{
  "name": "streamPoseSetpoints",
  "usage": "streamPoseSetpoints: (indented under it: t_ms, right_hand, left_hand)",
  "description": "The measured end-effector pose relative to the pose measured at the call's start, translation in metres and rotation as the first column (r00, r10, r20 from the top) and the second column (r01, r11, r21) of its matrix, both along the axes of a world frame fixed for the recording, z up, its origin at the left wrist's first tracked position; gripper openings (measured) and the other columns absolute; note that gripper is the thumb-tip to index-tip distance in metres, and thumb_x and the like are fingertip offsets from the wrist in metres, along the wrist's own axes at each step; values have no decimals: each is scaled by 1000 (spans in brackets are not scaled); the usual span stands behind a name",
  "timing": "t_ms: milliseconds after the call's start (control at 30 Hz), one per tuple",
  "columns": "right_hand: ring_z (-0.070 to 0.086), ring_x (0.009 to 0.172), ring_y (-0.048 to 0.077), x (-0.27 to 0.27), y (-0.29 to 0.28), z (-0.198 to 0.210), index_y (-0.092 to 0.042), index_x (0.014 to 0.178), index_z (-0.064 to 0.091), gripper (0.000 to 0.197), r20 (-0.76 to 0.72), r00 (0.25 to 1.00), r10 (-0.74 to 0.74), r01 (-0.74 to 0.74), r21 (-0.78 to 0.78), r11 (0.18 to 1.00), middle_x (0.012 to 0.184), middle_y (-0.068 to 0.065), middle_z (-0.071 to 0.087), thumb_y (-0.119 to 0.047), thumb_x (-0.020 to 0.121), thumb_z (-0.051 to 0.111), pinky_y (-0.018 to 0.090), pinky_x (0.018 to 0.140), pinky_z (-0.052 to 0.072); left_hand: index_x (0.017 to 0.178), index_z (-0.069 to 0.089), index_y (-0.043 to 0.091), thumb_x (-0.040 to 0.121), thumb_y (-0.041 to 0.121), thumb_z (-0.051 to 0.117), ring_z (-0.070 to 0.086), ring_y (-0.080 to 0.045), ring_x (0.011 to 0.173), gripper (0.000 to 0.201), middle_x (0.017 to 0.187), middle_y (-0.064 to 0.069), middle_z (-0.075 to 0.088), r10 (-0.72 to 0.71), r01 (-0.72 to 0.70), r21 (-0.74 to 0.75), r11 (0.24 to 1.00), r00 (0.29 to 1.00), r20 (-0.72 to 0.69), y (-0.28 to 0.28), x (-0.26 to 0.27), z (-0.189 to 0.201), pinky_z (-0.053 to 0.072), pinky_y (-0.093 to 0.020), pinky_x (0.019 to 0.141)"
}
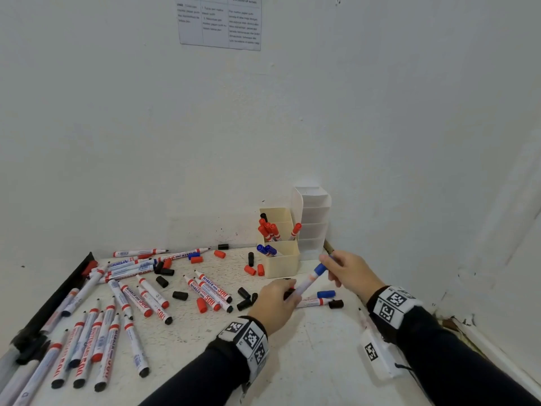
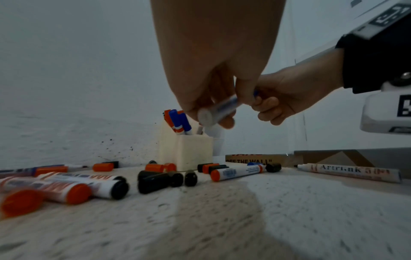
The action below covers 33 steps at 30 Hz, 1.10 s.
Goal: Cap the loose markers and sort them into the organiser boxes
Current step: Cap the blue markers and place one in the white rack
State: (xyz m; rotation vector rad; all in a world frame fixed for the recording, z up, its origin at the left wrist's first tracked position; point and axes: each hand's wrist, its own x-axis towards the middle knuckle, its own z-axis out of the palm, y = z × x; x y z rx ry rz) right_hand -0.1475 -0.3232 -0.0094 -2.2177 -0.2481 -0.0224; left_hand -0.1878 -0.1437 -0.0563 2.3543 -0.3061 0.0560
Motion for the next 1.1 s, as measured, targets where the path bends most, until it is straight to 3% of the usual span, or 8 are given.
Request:
streamPoseSetpoints:
  t_ms: [133,233,500,567,700,900,1000,1100]
  right_hand:
    - [52,58,17,13,-36,17,-3,87,58,25,188,965,-185,173,75,982,79,15,63,-26,94,50,12,48,44]
    - [56,59,14,22,-58,26,-9,93,56,15,241,938,-251,223,135,965,79,7,60,-22,94,50,6,44,41]
    - [62,69,6,51,-74,23,-15,104,55,12,352,894,-277,216,203,955,86,-3,62,-16,94,49,7,61,50]
    - [63,74,4,60,-67,25,-12,108,55,15,374,887,-270,198,220,955,89,-2,62,-14,94,49,12,69,52]
    - [65,84,11,78,-46,31,-7,111,56,19,432,866,-252,165,229,959,89,-5,63,-12,94,50,23,82,51]
    - [57,85,11,104,-14,36,-2,110,58,20,618,745,-252,168,191,967,94,-2,60,-9,92,51,-1,72,41]
    - [55,84,10,107,-3,35,0,108,58,18,702,660,-267,148,227,963,95,0,57,-6,91,52,1,73,42]
    - [51,84,-4,111,5,36,1,108,57,19,757,593,-275,145,236,961,96,4,56,-6,92,49,0,74,40]
  left_hand:
    - [141,37,16,97,21,42,38,-16,131,44,144,-2,40,-68,87,177,980,992,-107,-20,17,-11,28,-28,111]
    - [140,40,16,98,20,37,36,-20,132,42,145,-4,37,-177,207,320,925,977,-120,-39,26,-15,29,-32,112]
    - [145,23,32,98,22,31,17,-27,142,49,156,-3,13,-238,314,627,713,949,-205,-63,59,-32,12,-48,115]
    - [144,25,35,98,26,29,22,-26,140,47,155,0,20,-214,283,613,737,959,-186,-60,64,-40,13,-48,114]
    - [126,54,32,97,33,27,42,-21,122,39,131,5,50,-176,176,557,811,983,-53,-56,72,-40,24,-44,104]
    - [114,63,22,94,18,39,50,-24,111,32,118,-3,54,-127,124,460,879,992,-23,-45,77,-36,34,-35,97]
    - [119,60,17,93,12,47,51,-24,112,29,120,-5,51,-83,87,319,944,996,-27,-39,80,-34,43,-32,97]
    - [115,57,14,92,6,44,52,-21,104,27,120,-5,50,-11,10,200,980,1000,3,-36,79,-31,46,-30,93]
